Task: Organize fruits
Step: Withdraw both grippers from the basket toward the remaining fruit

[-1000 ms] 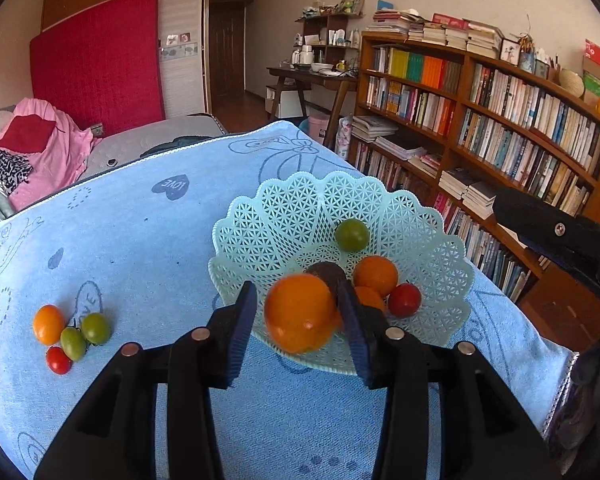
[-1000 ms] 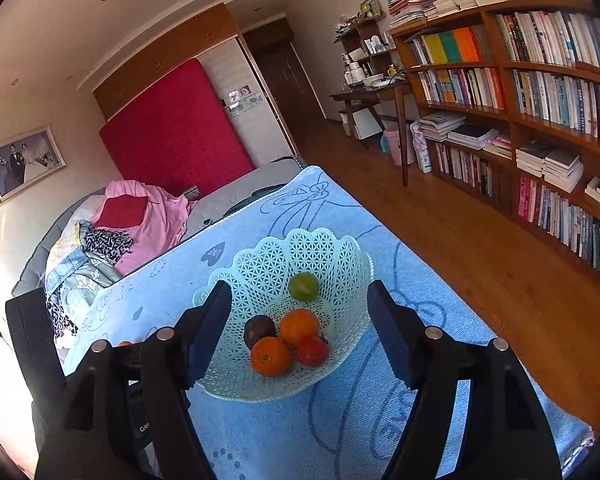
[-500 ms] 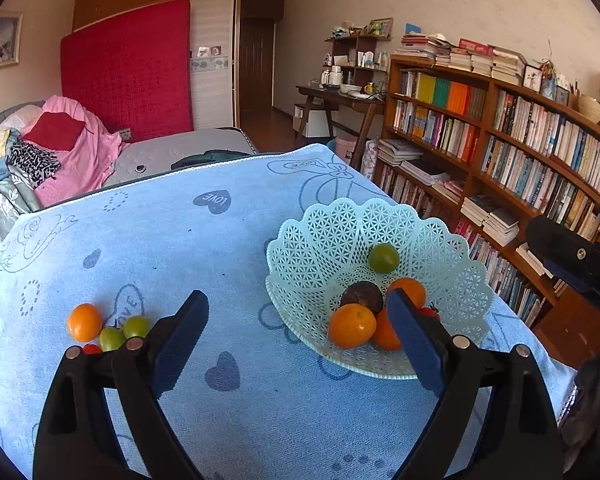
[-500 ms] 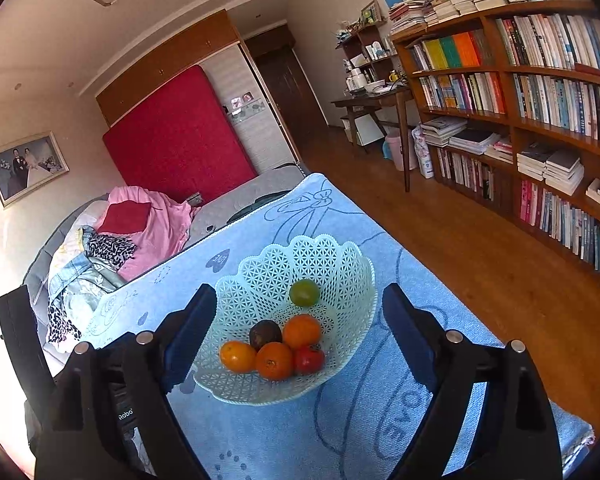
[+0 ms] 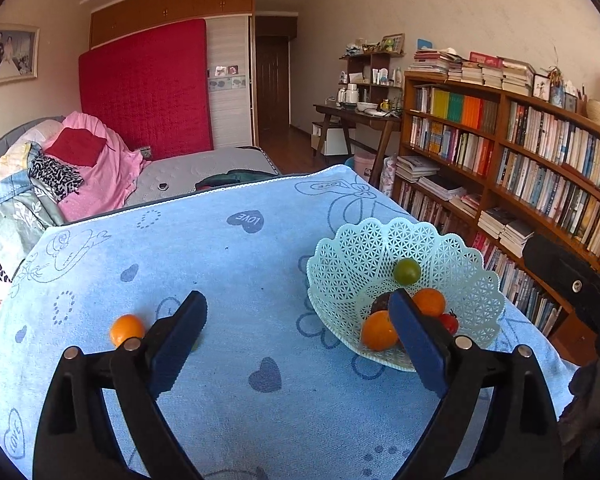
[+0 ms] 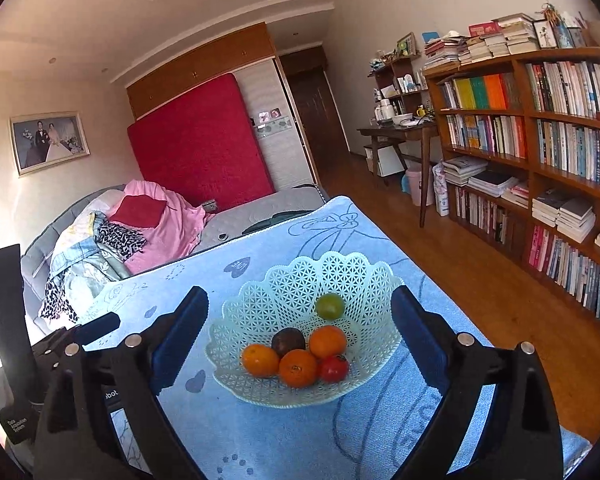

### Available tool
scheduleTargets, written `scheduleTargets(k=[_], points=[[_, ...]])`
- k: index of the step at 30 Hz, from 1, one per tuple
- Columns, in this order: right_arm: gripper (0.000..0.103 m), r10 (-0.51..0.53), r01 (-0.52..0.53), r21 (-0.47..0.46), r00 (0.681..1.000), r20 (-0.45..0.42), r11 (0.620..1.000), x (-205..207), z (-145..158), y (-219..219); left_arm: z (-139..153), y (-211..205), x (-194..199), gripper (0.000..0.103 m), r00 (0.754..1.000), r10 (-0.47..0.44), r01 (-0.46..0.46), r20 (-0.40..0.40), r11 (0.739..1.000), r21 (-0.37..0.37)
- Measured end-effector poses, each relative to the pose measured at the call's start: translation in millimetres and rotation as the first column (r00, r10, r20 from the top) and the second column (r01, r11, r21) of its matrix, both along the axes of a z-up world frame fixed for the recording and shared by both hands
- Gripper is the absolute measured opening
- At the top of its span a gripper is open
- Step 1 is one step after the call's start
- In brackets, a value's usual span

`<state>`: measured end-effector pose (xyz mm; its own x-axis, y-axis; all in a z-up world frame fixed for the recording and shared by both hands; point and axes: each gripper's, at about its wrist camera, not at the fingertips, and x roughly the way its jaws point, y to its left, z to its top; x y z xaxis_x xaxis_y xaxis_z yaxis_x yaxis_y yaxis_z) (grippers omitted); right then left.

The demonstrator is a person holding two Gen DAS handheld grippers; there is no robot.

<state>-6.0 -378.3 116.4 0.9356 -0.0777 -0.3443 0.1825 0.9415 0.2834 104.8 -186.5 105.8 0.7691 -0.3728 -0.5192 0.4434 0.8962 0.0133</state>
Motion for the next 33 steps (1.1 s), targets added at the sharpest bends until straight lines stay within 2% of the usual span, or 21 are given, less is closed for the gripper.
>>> scheduleTargets(k=[13,23,29,33], points=[[0.094,0.124,-0.127,-0.053,0.991,-0.055,0.99,12.3,-12.8,42.4,-7.2,51.4,5.2,0.092,0.995,0.096,-0.096,0.002,0.995,0.008],[0.094,0.195,-0.202,-0.091,0.977,-0.082,0.975,16.3,-18.8,69.6,-12.2,115.2,17.8,0.091,0.974,0.224,-0.224,-0.019,0.974,-0.018],[0.094,0.237,-0.246,-0.091,0.966,-0.105,0.965,19.4,-24.5,82.9,-23.4,143.8,28.0,0.091,0.957,0.289,-0.289,-0.031,0.957,0.017],[0.094,0.268,-0.279,-0.093,0.956,-0.122,0.956,22.5,-30.0,93.4,-36.3,148.7,36.3,0.082,0.955,0.293,-0.29,-0.049,0.955,0.063]])
